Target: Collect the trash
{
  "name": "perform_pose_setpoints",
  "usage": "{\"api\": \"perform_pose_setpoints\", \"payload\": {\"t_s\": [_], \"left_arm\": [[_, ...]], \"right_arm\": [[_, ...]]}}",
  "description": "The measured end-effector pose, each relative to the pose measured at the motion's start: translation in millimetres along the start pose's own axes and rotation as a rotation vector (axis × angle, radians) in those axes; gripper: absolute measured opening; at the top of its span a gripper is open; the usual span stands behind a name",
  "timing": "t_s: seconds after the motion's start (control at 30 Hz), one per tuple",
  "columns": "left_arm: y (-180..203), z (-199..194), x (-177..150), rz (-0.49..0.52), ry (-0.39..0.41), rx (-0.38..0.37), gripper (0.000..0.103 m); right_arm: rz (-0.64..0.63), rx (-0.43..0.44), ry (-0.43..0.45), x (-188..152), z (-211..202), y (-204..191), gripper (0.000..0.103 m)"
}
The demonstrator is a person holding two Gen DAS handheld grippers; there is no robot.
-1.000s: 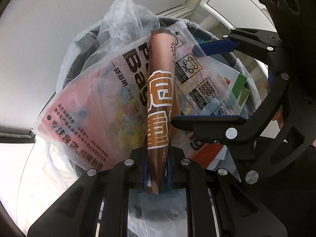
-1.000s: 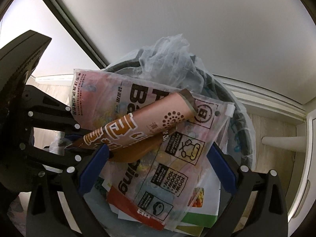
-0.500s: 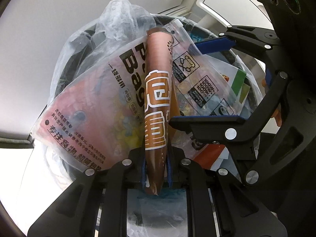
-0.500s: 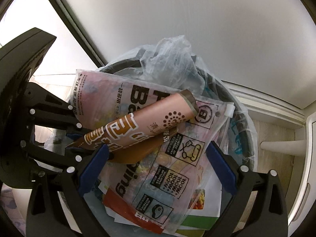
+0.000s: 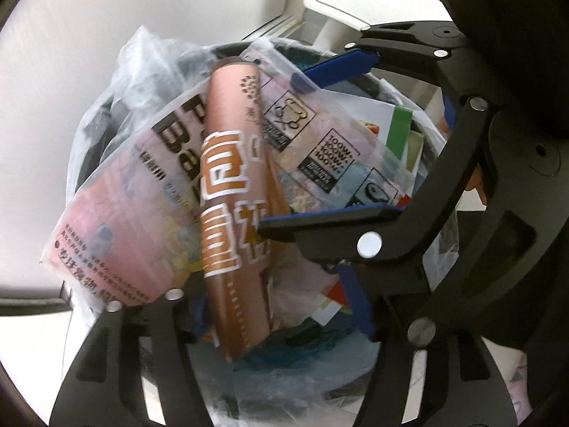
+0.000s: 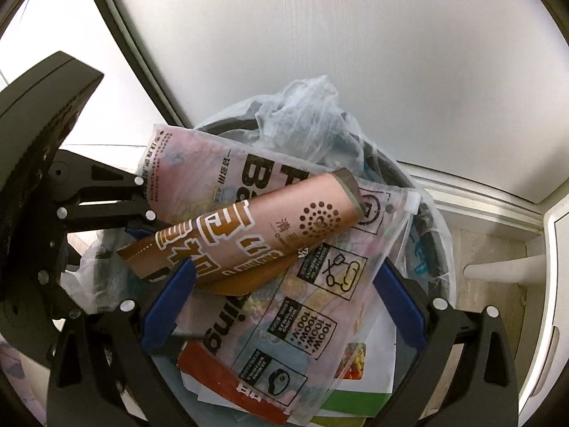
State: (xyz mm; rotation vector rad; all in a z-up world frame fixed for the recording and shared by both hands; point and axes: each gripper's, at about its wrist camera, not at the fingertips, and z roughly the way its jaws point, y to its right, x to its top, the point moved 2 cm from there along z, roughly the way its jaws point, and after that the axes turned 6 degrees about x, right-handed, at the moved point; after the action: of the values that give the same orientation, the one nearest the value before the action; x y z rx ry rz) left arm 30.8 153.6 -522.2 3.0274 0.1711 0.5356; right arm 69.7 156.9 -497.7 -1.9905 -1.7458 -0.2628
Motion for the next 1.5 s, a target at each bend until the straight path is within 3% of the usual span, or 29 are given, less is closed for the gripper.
{"api": "perform_pose_setpoints", "payload": {"t_s": [0.2, 0.27, 0.53, 0.8, 0.83, 1.0, 1.2, 1.4, 1.5], "left_arm": [[10.6, -10.5, 2.7, -0.019, 0.039, 0.037, 0.093], [11.6, -16.5, 0.6, -0.041, 0.048, 0.065, 0.097], [19.1, -31.8, -6.7, -0.025, 0.065, 0.121, 0.097], [-9.3, -52.9, -5.7, -0.034, 0.081, 0.154, 0.097], [-13.5, -65.5, -17.5, -0.029, 0.085, 0.153, 0.097], [2.6, -77.1, -16.2, -0.031, 0.112, 0.169, 0.097], [9.4, -103.8, -16.5, -0.058, 0.17, 0.236, 0.097], [4.0, -114.4, -18.2, -0.13, 0.172, 0.211, 0.097], [0.4, -118.9, -18.5, -0.149, 0.184, 0.239, 0.097]], "right_arm": [[-0.048, -0.05, -0.018, -8.2, -18.8, -8.2, 0.096], [-0.042, -0.051, -0.014, -13.6, -29.3, -9.4, 0.096], [-0.07, -0.06, -0.009, -19.1, -42.1, -21.3, 0.096], [-0.035, -0.06, 0.014, -16.4, -55.5, -14.6, 0.096], [-0.038, -0.065, 0.015, -17.5, -56.5, -14.2, 0.096], [-0.052, -0.08, 0.013, -12.6, -61.5, -12.4, 0.096], [-0.077, -0.094, 0.006, -13.2, -70.7, -14.1, 0.096], [-0.086, -0.099, 0.018, -12.3, -77.4, -17.8, 0.096], [-0.085, -0.094, 0.027, -11.2, -81.3, -18.7, 0.096]]}}
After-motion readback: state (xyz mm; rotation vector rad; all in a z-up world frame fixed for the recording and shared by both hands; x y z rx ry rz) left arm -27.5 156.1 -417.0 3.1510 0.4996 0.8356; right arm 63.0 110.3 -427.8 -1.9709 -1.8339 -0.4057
